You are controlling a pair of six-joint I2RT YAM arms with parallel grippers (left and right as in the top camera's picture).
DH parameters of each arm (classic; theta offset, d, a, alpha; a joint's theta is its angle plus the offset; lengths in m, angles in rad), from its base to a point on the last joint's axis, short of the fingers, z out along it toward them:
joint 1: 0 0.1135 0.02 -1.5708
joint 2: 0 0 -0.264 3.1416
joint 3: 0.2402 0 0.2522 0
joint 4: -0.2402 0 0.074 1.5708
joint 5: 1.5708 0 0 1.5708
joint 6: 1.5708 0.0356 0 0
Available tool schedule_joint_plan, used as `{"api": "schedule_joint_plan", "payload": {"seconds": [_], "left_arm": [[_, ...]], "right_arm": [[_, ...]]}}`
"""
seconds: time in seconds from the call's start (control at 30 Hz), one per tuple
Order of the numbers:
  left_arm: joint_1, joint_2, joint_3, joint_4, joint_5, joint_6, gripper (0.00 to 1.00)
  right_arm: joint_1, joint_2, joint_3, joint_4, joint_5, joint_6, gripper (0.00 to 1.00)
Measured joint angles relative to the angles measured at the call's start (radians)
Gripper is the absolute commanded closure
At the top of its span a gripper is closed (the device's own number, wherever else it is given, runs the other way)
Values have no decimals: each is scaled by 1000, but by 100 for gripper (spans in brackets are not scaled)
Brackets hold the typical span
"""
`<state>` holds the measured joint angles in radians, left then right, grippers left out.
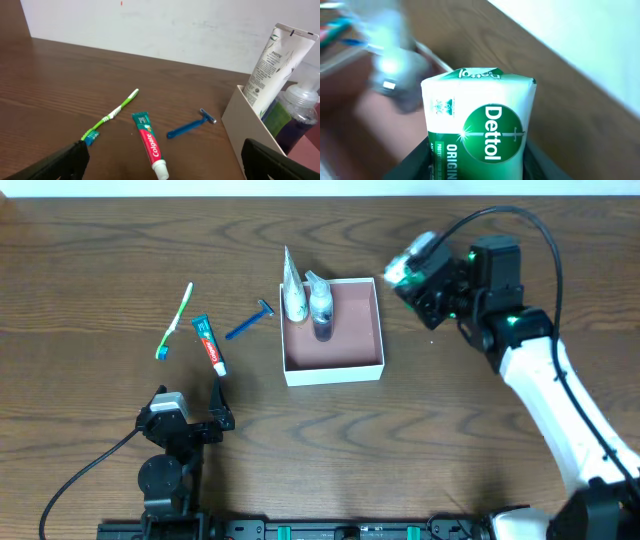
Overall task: Pack container
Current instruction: 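Carry the soap over the box and lower it inside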
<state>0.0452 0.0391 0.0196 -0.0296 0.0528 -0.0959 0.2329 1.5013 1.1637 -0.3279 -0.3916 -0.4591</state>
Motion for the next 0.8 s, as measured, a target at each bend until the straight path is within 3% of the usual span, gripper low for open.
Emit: {"api": "schedule_joint_plan", "payload": {"seconds": [0.2, 0.47, 0.8], "left_arm": [[0, 0, 0, 0, 0, 0, 2], [0, 0, 0, 0, 0, 0, 2], [0, 0, 0, 0, 0, 0, 2]], "right_arm": [[130, -3, 0, -7, -65, -190, 99], [254, 22, 0, 0, -90, -385, 95], [298, 177, 0, 82, -91, -459, 96]]}}
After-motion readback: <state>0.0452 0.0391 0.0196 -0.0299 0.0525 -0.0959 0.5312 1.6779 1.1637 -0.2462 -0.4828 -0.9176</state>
